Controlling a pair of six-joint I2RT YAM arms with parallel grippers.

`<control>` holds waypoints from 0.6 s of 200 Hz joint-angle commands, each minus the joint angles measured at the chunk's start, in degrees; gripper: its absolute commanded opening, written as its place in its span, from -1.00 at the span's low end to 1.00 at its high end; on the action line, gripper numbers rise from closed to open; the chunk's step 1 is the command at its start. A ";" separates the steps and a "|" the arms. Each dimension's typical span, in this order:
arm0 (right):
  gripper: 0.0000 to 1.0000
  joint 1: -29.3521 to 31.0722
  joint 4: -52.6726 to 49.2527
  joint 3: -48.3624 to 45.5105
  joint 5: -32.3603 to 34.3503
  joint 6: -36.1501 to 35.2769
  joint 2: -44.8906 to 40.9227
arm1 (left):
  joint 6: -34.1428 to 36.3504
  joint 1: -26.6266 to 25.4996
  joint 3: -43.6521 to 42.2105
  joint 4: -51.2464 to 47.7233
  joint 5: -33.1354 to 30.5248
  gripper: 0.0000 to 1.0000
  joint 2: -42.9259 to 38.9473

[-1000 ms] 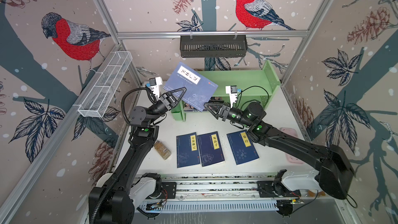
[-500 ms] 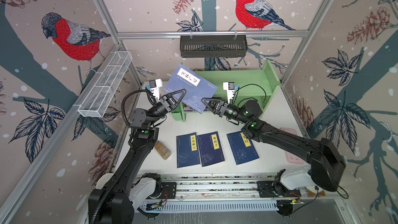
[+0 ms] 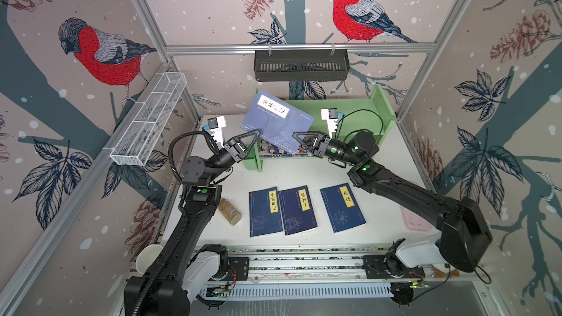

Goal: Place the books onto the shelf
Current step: 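Carry the book toward the green shelf with the right gripper while the left gripper follows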

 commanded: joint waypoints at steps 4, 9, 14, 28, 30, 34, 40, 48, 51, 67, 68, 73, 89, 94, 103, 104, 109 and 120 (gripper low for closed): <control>-0.99 -4.88 -2.83 0.25 -11.24 -0.74 -3.30 | 8.51 0.89 -0.40 -5.50 5.08 0.14 -1.55; -0.99 -6.16 -4.57 0.50 -13.24 -1.32 -3.95 | 8.79 0.98 -0.69 -5.35 5.62 0.17 -1.77; -0.99 -7.09 -6.39 0.83 -15.14 -2.08 -4.31 | 8.61 1.12 -0.96 -4.88 6.09 0.21 -1.92; -0.99 -9.38 -12.59 2.22 -18.78 -4.85 -5.35 | 6.27 1.52 -1.48 -1.93 7.66 0.36 -2.12; -0.99 -9.46 -13.05 2.31 -19.05 -5.02 -5.43 | 5.97 1.54 -1.49 -1.39 8.04 0.38 -2.14; -0.99 -10.01 -14.84 2.75 -20.37 -5.90 -5.60 | 5.47 1.60 -1.43 -0.40 8.74 0.42 -2.10; -0.99 -10.44 -16.49 3.24 -21.87 -6.95 -5.75 | 5.12 1.69 -1.18 0.47 9.87 0.47 -2.06; -0.99 -10.76 -18.09 3.81 -23.39 -7.84 -5.85 | 5.47 1.70 -0.61 0.55 11.50 0.52 -1.85; -0.99 -10.85 -18.86 4.08 -24.26 -8.26 -5.92 | 5.61 1.65 -0.39 0.59 12.13 0.53 -1.73; -0.99 -10.78 -21.95 5.22 -26.69 -10.22 -5.79 | 4.90 1.65 0.39 0.83 14.69 0.58 -0.92; -0.99 -10.78 -22.21 5.31 -26.83 -10.34 -5.78 | 4.87 1.63 0.46 0.82 14.80 0.58 -0.90; -0.99 -10.78 -23.46 5.62 -27.10 -11.09 -5.69 | 4.50 1.65 0.59 0.81 15.21 0.61 -0.79; -0.99 -10.65 -26.54 6.47 -27.81 -13.14 -5.21 | 2.04 1.70 0.45 2.18 15.93 0.75 -0.56; -0.99 -10.69 -26.83 6.61 -28.36 -13.35 -5.00 | 0.92 1.62 0.27 3.80 16.32 0.77 -0.40; -0.99 -10.41 -26.87 6.71 -29.36 -13.36 -4.56 | -1.12 1.57 -0.34 6.44 16.19 0.76 -0.20; -0.99 -10.38 -26.87 6.71 -29.52 -13.36 -4.46 | -1.21 1.54 -0.26 6.44 16.25 0.76 -0.19; -0.99 -10.06 -26.87 6.79 -30.12 -13.43 -4.30 | -1.18 1.52 -0.07 6.23 16.24 0.76 0.08; -0.99 -9.03 -27.51 7.09 -31.14 -14.10 -3.76 | -1.08 1.38 0.50 5.72 15.88 0.64 0.71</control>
